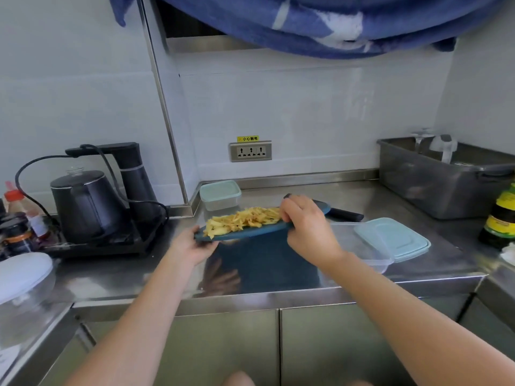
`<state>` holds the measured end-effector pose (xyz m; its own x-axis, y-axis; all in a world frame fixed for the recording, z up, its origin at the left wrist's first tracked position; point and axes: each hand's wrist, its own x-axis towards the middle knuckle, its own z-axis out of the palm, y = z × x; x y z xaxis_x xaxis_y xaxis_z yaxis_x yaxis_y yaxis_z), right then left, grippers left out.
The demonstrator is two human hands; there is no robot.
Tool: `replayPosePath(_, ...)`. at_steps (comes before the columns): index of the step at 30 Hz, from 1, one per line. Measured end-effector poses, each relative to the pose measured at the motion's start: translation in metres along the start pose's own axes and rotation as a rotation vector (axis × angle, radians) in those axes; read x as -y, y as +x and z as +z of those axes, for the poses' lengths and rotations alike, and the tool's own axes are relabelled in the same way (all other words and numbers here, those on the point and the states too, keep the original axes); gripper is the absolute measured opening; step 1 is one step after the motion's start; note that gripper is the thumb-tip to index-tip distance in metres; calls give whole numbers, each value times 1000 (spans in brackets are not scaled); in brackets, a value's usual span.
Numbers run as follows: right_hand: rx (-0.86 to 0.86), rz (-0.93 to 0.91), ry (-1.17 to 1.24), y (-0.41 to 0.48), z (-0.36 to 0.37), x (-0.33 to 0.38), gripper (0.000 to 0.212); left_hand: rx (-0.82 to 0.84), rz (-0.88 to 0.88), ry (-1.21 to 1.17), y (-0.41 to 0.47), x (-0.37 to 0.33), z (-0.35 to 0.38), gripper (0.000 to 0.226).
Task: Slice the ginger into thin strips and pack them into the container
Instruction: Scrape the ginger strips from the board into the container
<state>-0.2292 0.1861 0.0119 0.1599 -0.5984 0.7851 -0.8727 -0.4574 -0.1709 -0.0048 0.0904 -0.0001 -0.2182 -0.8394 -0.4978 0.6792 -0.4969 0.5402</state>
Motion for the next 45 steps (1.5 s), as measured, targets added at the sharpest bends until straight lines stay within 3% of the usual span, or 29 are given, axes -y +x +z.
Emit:
replayPosePath(4, 36, 29, 19, 11, -30, -33, 40, 119, 130, -45, -8, 11, 39, 31)
replayPosePath(8, 177, 29, -84, 18, -57, -58, 47, 169, 132, -88, -8, 27, 77, 42)
replayPosePath(11, 232, 126, -174, 15, -68, -64, 40, 201, 122, -80, -9, 44, 105, 43)
replayPosePath(14, 108, 277, -150, 11, -73, -55, 39, 238, 111, -104, -10, 64, 128, 47)
replayPosePath(17, -47, 288, -70, 12, -66, -35, 43, 235, 150, -53, -11, 85, 140, 55)
replayPosePath(19, 57, 276, -94, 12, -53, -24, 51, 227, 158, 2, -11, 97, 143, 58)
replayPosePath(22, 358, 385, -279, 14, -34, -22, 64, 229, 108, -63, -7, 113, 141, 54)
replayPosePath(24, 417, 462, -334, 14, -26, -28, 68, 242, 106, -113, -6, 122, 139, 52)
replayPosePath(29, 354, 667, -408, 12, -13, -42, 70, 324, 123, -109, 9, 135, 137, 61)
replayPosePath(33, 248, 844, -275, 7, -9, -52, 66, 318, 152, -152, 14, 144, 139, 60)
replayPosePath(41, 136, 914, -226, -9, -19, -73, 56, 310, 140, -154, 15, 163, 151, 59)
replayPosePath(45, 134, 943, -207, -15, -22, -84, 55, 251, 119, -163, 11, 175, 155, 47)
